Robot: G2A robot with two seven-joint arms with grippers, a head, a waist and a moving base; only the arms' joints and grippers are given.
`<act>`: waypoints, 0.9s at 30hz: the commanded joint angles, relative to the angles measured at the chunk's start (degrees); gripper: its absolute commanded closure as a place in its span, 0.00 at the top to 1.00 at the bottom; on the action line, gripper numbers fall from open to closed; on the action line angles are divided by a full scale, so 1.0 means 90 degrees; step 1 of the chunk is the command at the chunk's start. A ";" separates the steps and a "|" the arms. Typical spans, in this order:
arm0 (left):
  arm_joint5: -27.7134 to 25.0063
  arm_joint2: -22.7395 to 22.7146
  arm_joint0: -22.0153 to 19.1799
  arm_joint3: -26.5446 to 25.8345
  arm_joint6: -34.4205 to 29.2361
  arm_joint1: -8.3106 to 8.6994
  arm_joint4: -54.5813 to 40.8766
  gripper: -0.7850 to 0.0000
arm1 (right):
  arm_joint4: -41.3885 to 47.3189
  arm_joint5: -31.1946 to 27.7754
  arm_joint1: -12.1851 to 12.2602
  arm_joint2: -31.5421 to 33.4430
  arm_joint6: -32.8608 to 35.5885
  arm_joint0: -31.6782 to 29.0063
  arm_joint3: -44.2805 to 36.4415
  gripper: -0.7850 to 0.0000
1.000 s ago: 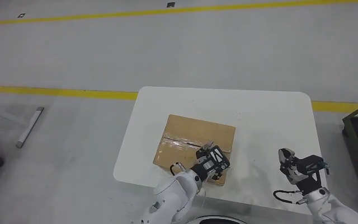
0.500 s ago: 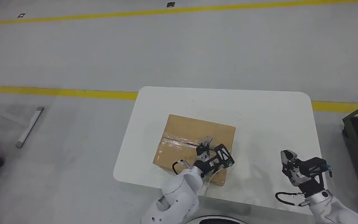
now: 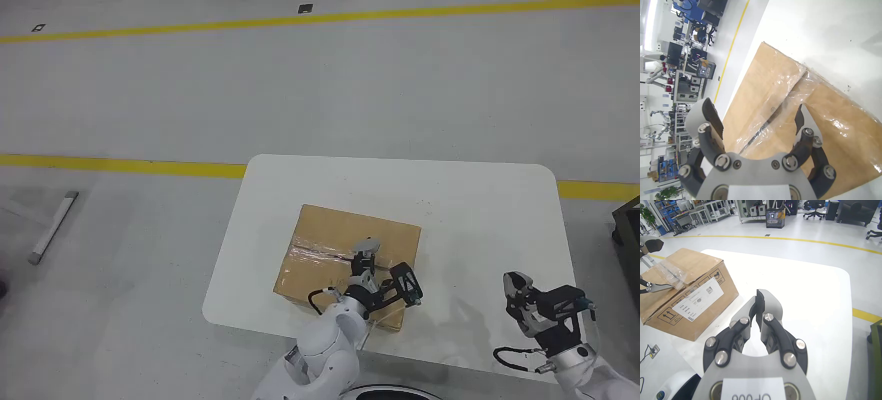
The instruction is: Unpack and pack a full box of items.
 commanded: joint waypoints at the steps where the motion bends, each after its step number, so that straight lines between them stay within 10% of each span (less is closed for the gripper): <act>1: -0.0001 0.0001 0.0015 -0.0001 0.0017 -0.0007 0.0058 1.00 | -0.0004 0.0001 -0.0003 0.0000 -0.0008 -0.0010 -0.0004 0.00; 13: 0.0067 -0.0077 0.0111 0.0001 0.0149 -0.0060 0.0114 0.50 | -0.0015 0.0026 -0.0033 -0.0066 -0.0089 -0.0069 0.0037 0.00; 23: 0.0009 -0.0087 0.0148 0.0057 0.0188 -0.0108 0.0174 0.33 | -0.0003 0.0010 -0.0051 -0.0074 -0.0102 -0.0120 0.0058 0.00; 27: 0.0013 -0.0139 0.0188 0.0064 0.0209 -0.0129 0.0035 0.00 | -0.0020 -0.0004 -0.0055 -0.0075 -0.0089 -0.0129 0.0072 0.00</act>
